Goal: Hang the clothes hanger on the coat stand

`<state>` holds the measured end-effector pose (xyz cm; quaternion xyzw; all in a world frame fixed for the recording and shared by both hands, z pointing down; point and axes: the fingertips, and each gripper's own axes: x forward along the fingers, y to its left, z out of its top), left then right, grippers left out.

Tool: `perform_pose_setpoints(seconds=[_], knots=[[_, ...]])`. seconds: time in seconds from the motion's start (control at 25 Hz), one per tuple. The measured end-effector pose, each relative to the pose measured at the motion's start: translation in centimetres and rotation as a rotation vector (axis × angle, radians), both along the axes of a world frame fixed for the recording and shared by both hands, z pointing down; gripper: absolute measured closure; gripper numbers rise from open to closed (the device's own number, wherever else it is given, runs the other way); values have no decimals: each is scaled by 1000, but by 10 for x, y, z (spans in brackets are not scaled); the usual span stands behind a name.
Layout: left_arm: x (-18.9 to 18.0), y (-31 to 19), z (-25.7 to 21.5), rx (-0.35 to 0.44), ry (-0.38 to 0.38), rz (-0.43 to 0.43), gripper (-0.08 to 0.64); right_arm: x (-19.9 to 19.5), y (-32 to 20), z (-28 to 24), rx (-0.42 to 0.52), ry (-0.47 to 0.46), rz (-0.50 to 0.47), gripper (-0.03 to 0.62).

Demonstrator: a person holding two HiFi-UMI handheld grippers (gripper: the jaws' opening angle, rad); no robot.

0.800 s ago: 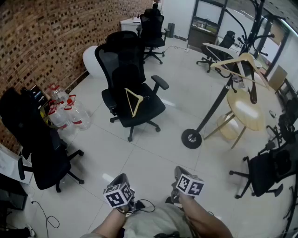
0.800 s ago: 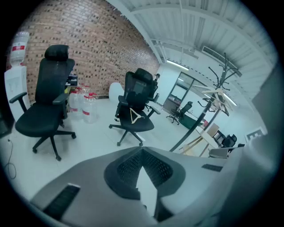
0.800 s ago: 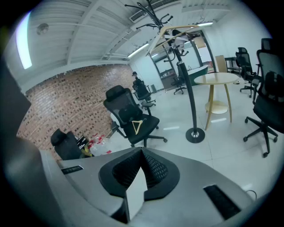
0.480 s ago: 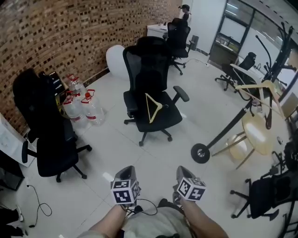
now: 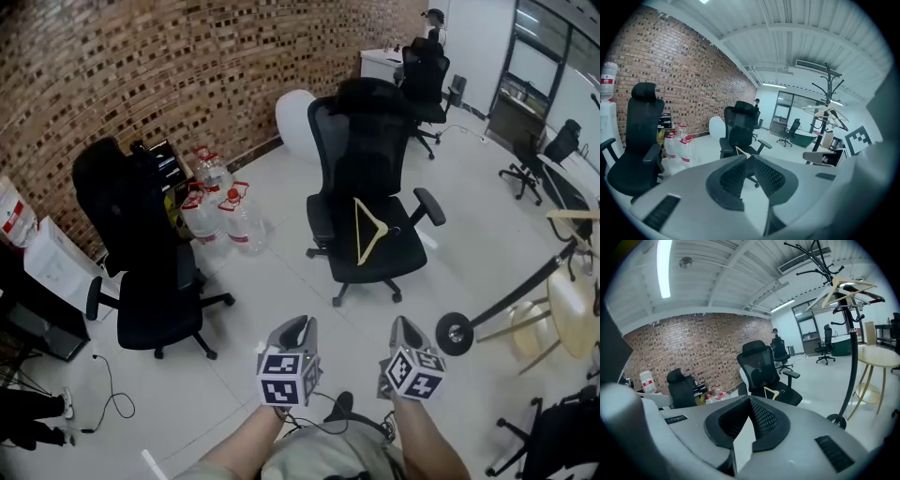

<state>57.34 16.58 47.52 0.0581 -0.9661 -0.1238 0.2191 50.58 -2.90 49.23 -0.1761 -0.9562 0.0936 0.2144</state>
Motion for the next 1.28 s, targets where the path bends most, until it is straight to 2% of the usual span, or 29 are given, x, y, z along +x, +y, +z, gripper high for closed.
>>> perform_pose_setpoints(seconds=[0.12,0.28,0.36,0.48,0.56,0.72,0.96,1.12,1.28], knots=[[-56,-3,2,-31,-2,-11,503,-58,7,9,-7,-6,-29,592],[-147,30,13,-53,-2,-19,503,-152,51,18,1,-20,-61,592],[-176,42,16,-60,-8,-24,502,-183,65,21,3,-21,-70,556],[-213,43,13,-72,-18,-6,507,-214,69,26,10,-7,-62,556],[-252,54,13,-87,-31,14,542,-246,80,30,21,-1,-48,557],[-327,107,11,-63,-41,108,545,-305,136,24,54,-2,9,556],[-415,196,6,-8,-46,279,527,-365,229,15,112,13,125,555],[-453,236,8,14,-51,366,488,-397,272,14,138,12,187,534],[-484,268,11,23,-53,414,488,-421,305,11,166,15,224,534]])
